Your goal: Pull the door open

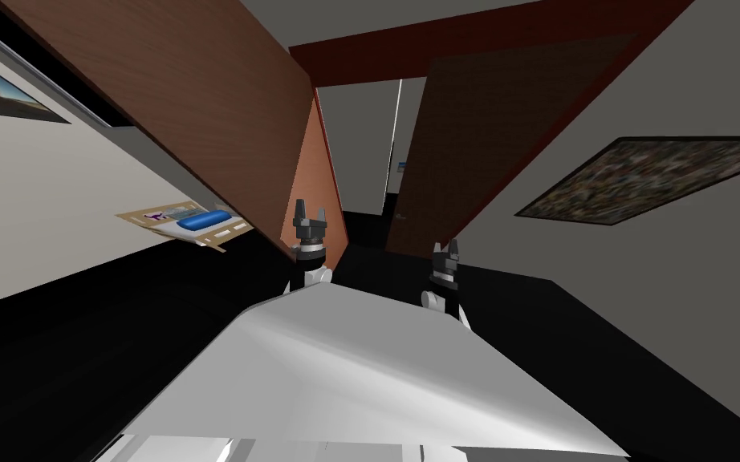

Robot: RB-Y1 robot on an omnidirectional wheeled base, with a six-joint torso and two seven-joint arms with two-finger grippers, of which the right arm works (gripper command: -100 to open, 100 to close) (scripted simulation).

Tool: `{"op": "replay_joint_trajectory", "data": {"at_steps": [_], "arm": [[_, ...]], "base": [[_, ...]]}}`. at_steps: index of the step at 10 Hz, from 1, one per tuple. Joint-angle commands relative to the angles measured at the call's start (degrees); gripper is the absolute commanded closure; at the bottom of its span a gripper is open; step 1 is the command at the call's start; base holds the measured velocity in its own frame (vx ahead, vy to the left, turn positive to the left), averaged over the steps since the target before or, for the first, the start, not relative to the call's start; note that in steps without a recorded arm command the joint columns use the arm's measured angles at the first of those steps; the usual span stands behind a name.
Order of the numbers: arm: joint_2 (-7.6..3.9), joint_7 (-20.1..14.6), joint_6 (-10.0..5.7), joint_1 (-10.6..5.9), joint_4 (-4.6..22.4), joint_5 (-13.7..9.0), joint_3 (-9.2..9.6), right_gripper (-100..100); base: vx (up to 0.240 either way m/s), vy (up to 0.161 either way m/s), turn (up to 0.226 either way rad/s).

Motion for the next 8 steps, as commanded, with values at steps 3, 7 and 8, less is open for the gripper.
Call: {"op": "replay_joint_trajectory", "data": {"at_steps": [3,7,8], "arm": [[-0.9,-0.4,-0.72,-1.47,4.9,-0.6,-0.18,-100],[-1.81,-0.9,-1.56,-2.91,10.3,-1.3,-0.32,-100],[-2.04,-1.0,-1.77,-3.28,11.6,-1.5,-0.36,-100]], "base": [[0.098,0.016,0.043],[0.102,0.013,0.05],[0.094,0.0,0.051]]}}
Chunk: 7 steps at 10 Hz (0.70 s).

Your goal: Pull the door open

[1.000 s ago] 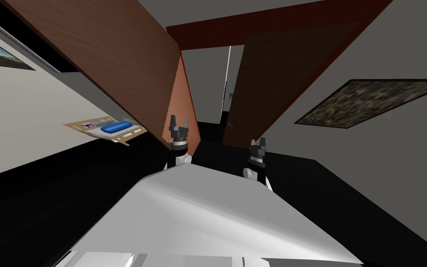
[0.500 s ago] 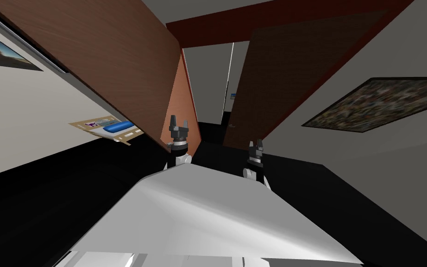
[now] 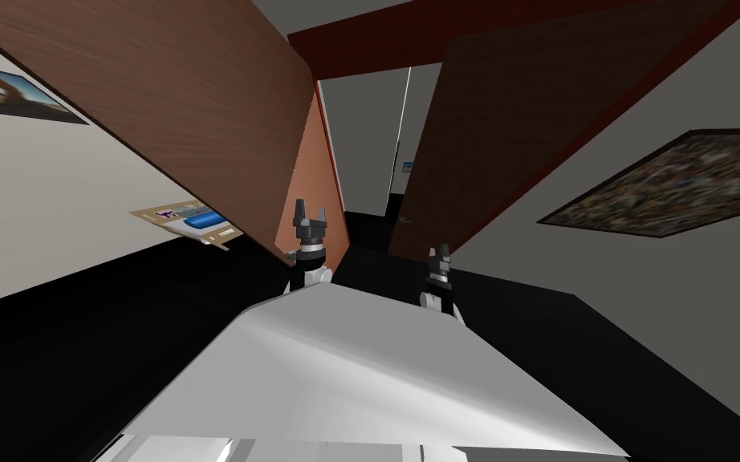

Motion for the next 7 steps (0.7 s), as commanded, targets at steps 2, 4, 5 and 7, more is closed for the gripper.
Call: {"op": "replay_joint_trajectory", "data": {"at_steps": [2,4,5,7], "arm": [[-0.58,-0.3,-0.61,-1.15,3.8,-0.5,-0.14,-100],[-1.0,-0.6,-1.05,-1.9,6.6,-0.8,-0.21,-100],[-1.21,-0.7,-1.27,-2.27,8.0,-1.0,-0.24,-100],[-1.6,-0.9,-1.7,-3.01,10.8,-1.4,-0.31,-100]], "base": [[0.097,0.01,0.051],[0.108,0.012,0.047],[0.116,0.01,0.056],[0.094,0.006,0.053]]}}
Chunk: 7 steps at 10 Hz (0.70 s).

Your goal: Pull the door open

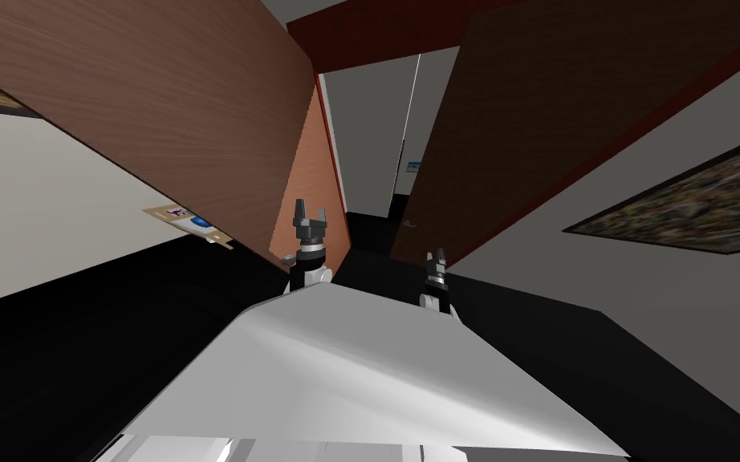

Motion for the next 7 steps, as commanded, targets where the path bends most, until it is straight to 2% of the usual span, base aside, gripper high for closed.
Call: {"op": "replay_joint_trajectory", "data": {"at_steps": [1,7], "arm": [[-0.24,-0.1,-0.33,-0.62,2.2,-0.3,-0.04,-100],[-1.33,-0.8,-1.61,-2.81,10.4,-1.3,-0.25,-100]], "base": [[0.096,0.007,0.051],[0.107,0.003,0.051]]}}
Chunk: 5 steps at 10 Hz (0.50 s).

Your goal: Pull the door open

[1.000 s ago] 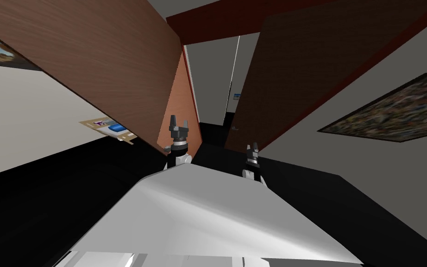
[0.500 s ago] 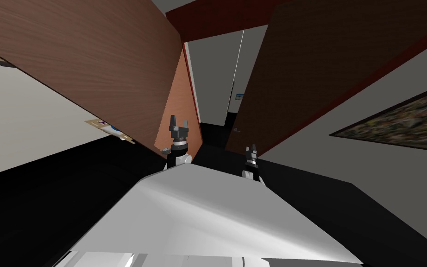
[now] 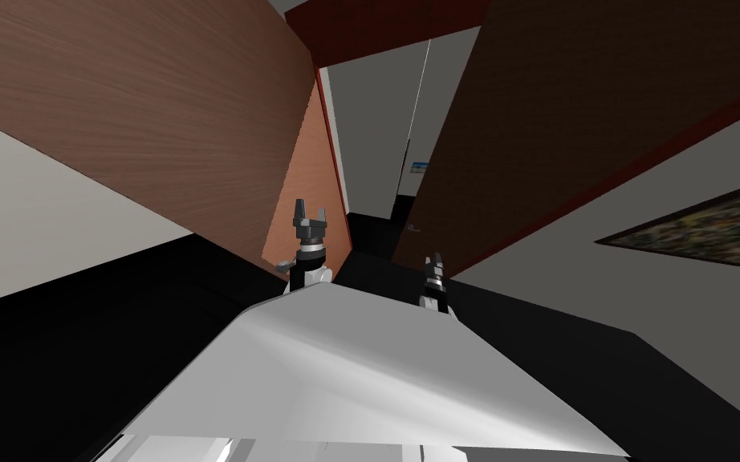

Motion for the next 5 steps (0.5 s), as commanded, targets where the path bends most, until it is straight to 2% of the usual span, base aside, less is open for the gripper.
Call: {"op": "replay_joint_trajectory", "data": {"at_steps": [1,5], "arm": [[-0.22,-0.2,-0.34,-0.42,2.0,-0.3,-0.01,-100],[-0.85,-0.6,-1.15,-1.81,7.2,-0.9,-0.14,-100]], "base": [[0.093,0.008,0.047],[0.101,0.004,0.048]]}}
